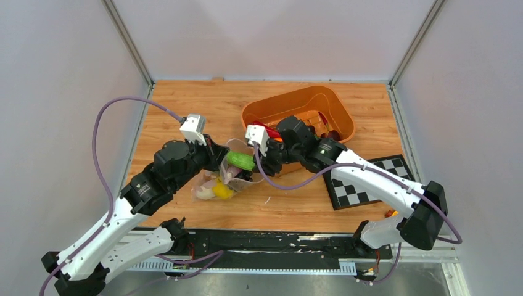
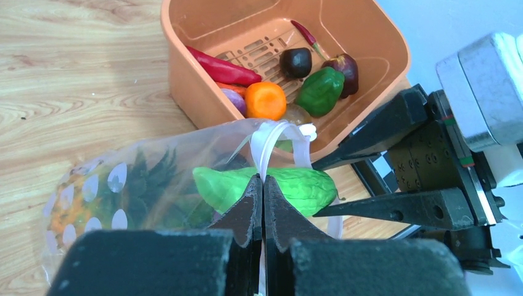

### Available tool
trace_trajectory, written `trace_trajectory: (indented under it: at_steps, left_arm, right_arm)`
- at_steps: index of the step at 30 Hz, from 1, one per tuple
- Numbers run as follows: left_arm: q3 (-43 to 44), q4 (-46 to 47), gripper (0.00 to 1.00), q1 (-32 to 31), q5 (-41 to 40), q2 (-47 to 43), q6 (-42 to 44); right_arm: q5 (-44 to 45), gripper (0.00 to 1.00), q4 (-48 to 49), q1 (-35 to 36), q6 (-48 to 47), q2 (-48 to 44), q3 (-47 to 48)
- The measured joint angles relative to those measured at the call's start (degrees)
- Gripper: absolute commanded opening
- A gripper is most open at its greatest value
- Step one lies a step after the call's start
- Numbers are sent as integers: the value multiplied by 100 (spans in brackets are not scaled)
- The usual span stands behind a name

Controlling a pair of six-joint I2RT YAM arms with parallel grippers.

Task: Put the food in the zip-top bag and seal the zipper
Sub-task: Place the fake vegetable in the zipper food storage bag.

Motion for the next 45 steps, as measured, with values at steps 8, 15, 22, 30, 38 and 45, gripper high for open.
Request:
trace_trajectory:
  at_steps: [8,15,22,30,38,45]
  left_arm:
    - [0,52,1,0,190,74,0]
    - [0,17,1,2,234,142,4]
    - [0,-13,1,2,188,28,0]
    - [-26,-20,1,0,116,-149,-22]
    - [-44,-20,1,0,118,-170,-52]
    - [-66,-24,1,0,149,-170,-68]
  right_arm:
    - [326,33,-337,144,372,638,789]
    - [1040,49,-634,516,584,1416,1572]
    - [1023,36,-57,533,702,1158,1165]
    - [315,37,348,435,820,911,852]
    - [127,34,492,393,944,955,852]
    - [120,37,699,378,1073,1460,997]
